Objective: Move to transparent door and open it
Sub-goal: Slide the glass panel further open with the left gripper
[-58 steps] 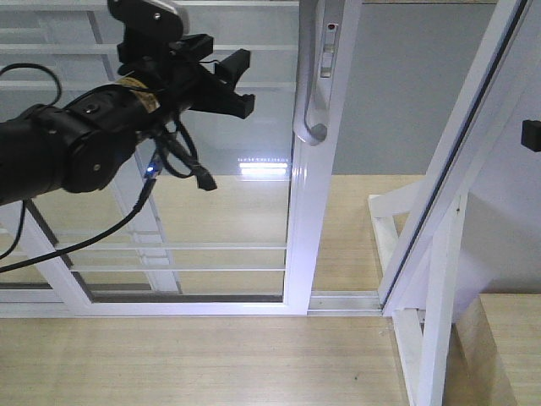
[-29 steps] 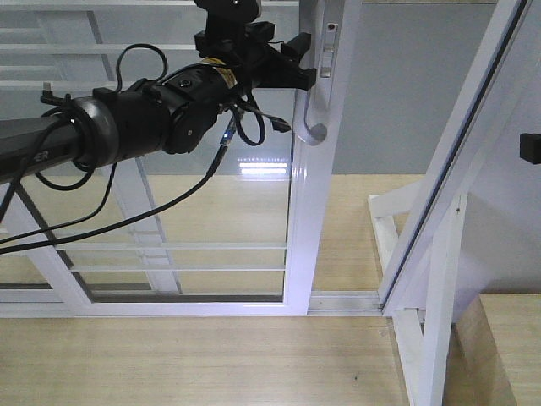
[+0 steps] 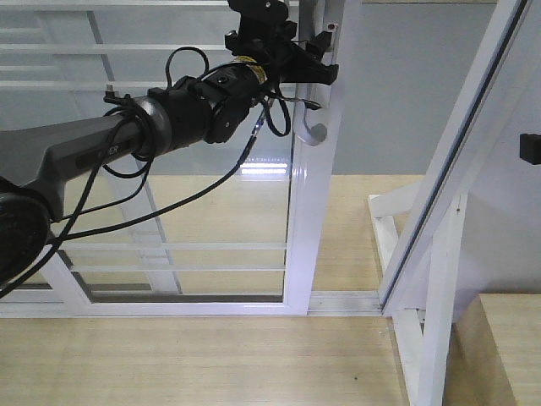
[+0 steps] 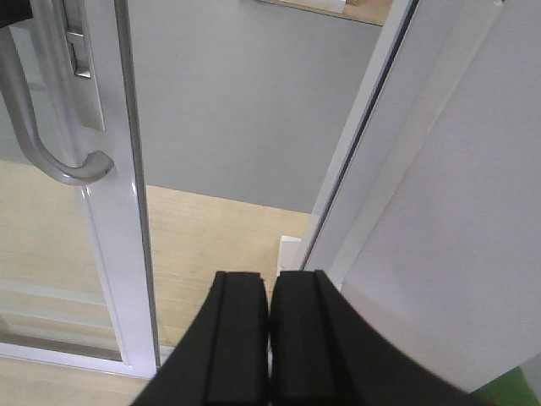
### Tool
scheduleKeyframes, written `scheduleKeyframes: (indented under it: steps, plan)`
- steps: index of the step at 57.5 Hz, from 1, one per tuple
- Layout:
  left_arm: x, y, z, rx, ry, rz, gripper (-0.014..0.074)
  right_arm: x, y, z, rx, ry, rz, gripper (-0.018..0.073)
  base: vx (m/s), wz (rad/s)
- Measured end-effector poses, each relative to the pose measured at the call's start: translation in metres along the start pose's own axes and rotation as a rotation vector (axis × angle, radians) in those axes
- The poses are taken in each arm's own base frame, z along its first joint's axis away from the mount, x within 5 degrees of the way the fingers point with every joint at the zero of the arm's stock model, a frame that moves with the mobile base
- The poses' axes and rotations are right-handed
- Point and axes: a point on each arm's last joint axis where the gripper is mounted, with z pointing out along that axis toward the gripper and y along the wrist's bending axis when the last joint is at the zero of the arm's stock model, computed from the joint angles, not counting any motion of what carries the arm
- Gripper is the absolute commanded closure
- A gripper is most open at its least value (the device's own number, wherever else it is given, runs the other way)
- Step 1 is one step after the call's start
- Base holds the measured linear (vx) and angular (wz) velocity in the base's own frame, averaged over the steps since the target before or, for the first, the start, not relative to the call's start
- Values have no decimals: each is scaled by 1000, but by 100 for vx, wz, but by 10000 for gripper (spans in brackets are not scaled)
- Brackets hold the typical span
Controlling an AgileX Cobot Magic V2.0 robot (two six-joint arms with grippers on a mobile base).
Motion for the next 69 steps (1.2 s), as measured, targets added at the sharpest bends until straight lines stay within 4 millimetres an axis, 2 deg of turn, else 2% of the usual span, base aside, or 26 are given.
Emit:
scheduleKeyframes:
  steps: [27,56,69]
  plan:
    - [2,0,0,1,21,12,374,0,0,0,0,2,0,404,0,0]
    - [1,14,-1,-19,35,35,377,0,0,0,0,2,-2,404,0,0]
    - [-8,20,-7,-40,89,37,375,0,0,0,1,2,-3,404,0,0]
